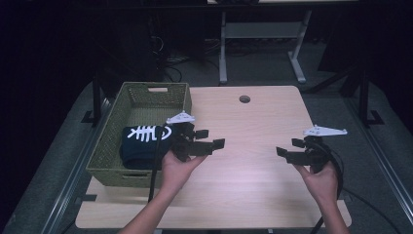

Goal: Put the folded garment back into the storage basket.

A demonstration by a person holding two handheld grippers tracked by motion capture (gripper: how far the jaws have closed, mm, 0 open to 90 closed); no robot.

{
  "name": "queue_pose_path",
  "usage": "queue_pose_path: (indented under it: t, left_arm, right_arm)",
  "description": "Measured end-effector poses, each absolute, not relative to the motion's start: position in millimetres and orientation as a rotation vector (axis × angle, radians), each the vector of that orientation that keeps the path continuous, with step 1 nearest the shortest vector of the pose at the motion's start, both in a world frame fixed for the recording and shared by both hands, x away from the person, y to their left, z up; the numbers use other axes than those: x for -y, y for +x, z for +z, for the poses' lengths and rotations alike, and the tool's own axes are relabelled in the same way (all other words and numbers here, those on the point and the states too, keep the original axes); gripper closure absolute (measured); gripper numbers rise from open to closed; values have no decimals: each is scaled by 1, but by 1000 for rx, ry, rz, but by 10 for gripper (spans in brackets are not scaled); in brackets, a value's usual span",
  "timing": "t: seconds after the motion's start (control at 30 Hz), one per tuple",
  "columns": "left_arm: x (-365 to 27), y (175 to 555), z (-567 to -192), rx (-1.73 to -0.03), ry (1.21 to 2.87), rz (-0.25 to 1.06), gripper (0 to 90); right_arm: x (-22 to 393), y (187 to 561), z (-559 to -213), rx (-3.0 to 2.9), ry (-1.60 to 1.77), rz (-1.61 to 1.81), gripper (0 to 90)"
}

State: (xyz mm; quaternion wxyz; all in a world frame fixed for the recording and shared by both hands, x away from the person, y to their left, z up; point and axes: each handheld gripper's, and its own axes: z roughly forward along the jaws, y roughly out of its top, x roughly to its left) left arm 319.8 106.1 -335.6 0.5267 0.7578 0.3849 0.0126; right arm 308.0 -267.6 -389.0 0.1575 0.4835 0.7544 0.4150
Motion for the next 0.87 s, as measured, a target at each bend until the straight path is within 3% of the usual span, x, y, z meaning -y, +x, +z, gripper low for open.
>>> queue_pose_path:
  t: [0.57, 0.87]
  left_arm:
    - [-75, 303, -356, -862, 1859, -40, 218]
    - [-72, 274, -369, -769, 1847, -135, 213]
  right_arm:
    - [293, 288, -404, -2086, 1430, 1182, 252]
    - [300, 254, -408, -2001, 1357, 1176, 243]
